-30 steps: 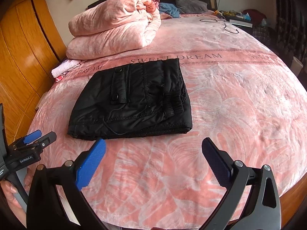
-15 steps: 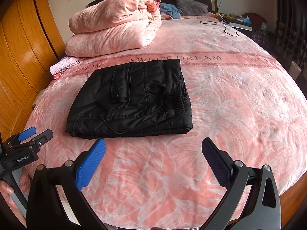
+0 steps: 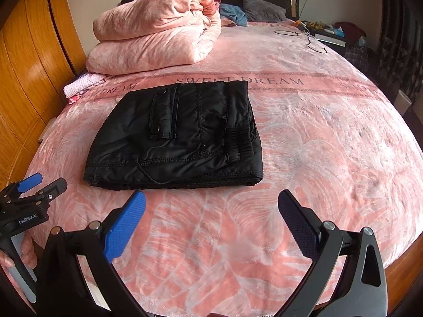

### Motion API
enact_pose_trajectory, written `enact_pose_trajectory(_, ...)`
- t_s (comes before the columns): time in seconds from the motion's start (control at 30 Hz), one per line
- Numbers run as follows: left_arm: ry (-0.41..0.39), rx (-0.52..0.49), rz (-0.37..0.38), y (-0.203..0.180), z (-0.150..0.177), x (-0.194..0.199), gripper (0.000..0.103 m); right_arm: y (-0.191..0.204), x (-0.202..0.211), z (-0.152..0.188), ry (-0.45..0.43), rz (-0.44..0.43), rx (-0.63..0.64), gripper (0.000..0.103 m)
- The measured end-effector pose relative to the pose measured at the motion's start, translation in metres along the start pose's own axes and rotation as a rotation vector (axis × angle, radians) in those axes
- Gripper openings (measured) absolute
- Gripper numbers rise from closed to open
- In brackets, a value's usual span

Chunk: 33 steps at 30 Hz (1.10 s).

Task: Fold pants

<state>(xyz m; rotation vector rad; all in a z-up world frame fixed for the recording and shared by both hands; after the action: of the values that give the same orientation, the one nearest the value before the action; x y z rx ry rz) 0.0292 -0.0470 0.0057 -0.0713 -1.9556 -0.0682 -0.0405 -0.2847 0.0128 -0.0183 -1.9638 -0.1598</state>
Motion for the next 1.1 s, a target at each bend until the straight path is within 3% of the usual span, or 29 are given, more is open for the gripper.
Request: enact_pose_trajectory(1.1, 0.009, -0.014, -0.002, -0.0036, -0.0009, -0.0049, 0.099, -0.0071, -0.0057, 0.003, 0.009, 0.004, -0.021, 0.1)
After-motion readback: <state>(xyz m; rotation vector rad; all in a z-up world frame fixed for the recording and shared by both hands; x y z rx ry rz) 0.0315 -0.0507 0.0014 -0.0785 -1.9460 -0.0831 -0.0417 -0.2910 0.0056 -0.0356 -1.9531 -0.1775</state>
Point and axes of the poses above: each gripper's, at about its wrist camera, not at the fingertips, and x roughly against the way its jaws point, y to its left, z to its underside, the point moved 3 cm from there along -x, roughly the way its jaws point, and after that the axes turned 14 degrees about y, right-handed, at the moved point
